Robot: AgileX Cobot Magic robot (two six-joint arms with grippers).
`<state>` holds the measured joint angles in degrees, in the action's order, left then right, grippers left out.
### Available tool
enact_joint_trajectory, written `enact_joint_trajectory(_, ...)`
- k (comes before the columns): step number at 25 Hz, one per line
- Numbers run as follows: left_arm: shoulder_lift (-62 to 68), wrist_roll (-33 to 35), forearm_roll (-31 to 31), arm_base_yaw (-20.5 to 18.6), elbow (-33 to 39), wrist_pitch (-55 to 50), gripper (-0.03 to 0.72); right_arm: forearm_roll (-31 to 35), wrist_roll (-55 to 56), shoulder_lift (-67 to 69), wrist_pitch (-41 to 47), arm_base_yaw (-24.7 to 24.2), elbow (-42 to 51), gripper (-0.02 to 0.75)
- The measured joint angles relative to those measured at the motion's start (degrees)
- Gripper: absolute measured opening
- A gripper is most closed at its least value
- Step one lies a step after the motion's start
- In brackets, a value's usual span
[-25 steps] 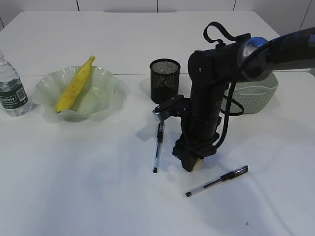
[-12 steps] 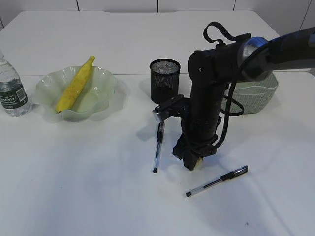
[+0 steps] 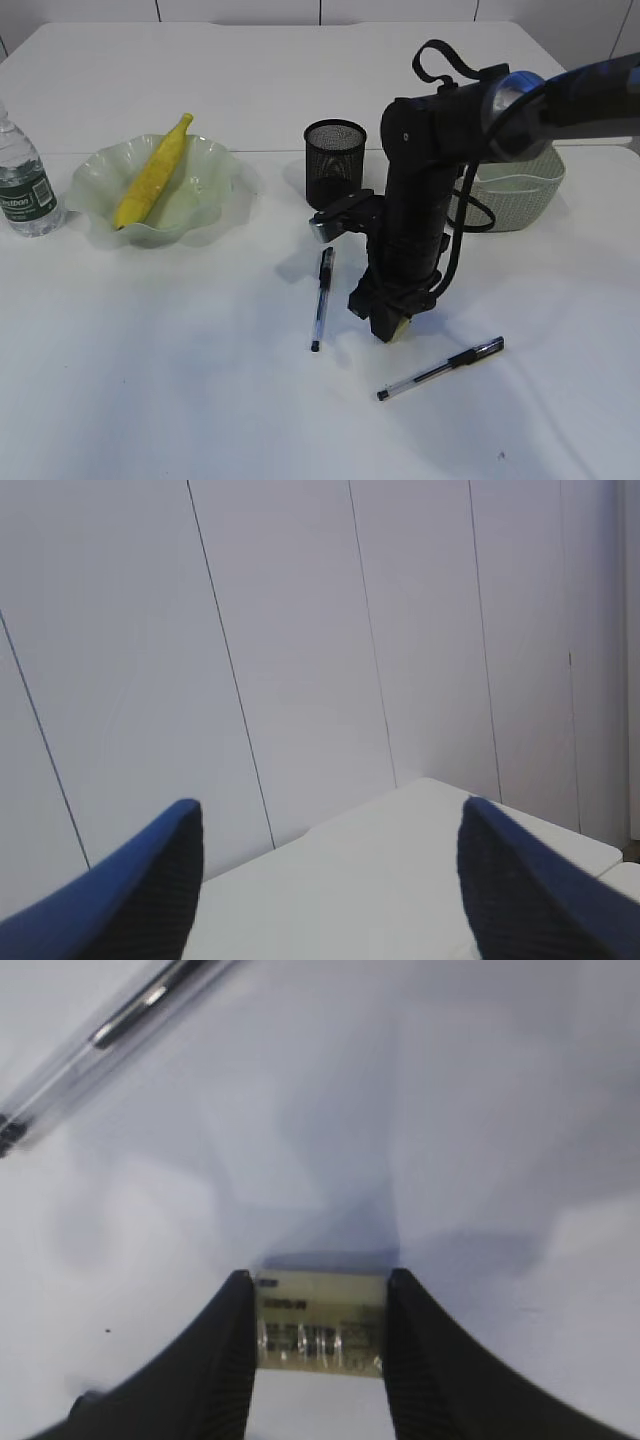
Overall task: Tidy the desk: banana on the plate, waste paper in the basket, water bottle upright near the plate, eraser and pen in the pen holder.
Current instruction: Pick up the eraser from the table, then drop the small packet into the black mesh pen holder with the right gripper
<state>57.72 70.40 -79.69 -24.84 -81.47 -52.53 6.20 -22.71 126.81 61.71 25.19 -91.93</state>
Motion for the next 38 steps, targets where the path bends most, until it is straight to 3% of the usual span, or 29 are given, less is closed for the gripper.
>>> enact_joint_trajectory(20, 0.0, 0.0, 0.0, 0.0, 0.0, 0.0, 0.557, 0.0, 0.9, 0.0, 2.7, 0.0, -21.1, 0.287)
enact_joint_trajectory(27, 0.0, 0.0, 0.0, 0.0, 0.0, 0.0, 0.557, -0.5, 3.2, 0.0, -4.3, 0.0, -28.4, 0.286)
enact_joint_trajectory(38, 0.0, 0.0, 0.0, 0.0, 0.0, 0.0, 0.557, -2.6, 9.7, 0.0, -17.5, -2.0, -28.7, 0.286)
